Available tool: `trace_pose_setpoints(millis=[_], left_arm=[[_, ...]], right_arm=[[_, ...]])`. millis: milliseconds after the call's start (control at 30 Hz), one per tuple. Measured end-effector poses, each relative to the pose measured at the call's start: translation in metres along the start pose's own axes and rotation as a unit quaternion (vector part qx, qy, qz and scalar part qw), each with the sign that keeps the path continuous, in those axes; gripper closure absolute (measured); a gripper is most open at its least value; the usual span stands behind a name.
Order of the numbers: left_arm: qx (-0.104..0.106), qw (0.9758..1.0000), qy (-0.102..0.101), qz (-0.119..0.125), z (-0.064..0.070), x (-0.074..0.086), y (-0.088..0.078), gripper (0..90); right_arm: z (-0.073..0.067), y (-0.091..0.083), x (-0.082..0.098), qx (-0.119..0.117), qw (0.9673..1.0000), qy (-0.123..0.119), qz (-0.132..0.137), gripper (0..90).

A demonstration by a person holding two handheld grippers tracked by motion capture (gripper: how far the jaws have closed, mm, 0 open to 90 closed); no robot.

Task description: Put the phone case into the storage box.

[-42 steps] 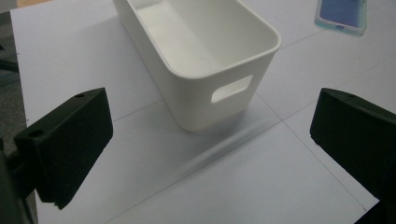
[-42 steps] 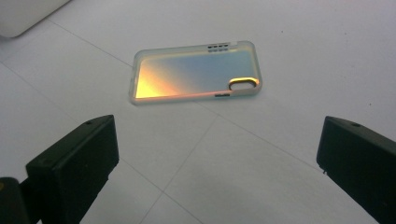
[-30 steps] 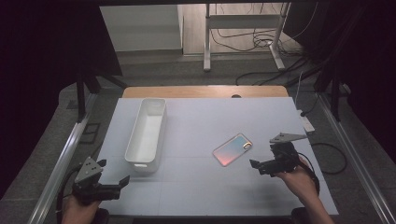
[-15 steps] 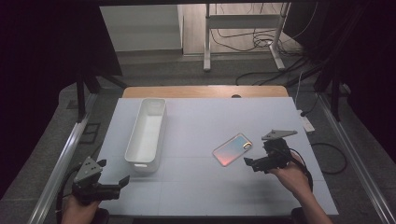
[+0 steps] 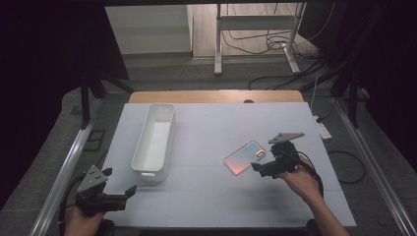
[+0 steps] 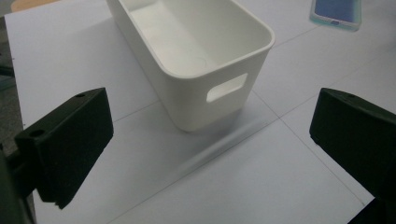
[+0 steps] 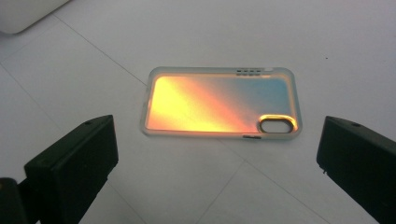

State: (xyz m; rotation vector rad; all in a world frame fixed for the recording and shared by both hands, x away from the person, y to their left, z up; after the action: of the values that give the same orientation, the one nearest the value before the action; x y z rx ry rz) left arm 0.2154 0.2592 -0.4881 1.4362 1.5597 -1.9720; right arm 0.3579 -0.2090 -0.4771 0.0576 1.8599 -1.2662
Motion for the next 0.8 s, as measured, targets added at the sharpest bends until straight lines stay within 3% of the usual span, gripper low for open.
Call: trace_pose_setpoints(millis=[800], left_arm=[[0.006,1.0000,0.004,0.002,0.001,0.000,0.000,0.6]], right_arm=[[0.001,0.026,-0.021,-0.009,0.9999,-0.003,-0.008,0.0]])
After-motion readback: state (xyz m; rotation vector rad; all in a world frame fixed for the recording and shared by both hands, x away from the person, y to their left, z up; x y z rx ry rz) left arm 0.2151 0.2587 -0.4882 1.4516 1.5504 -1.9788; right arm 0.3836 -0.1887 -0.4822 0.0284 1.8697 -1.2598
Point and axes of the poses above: each handheld gripper's, and its own axes: y roughly forward along the jaws, x roughly out of its underside, z roughly to its right, the point moved 4 cm from there along y, roughly forward along the jaws, and after that the axes turned 6 degrees about y, right-handed, at the moved point
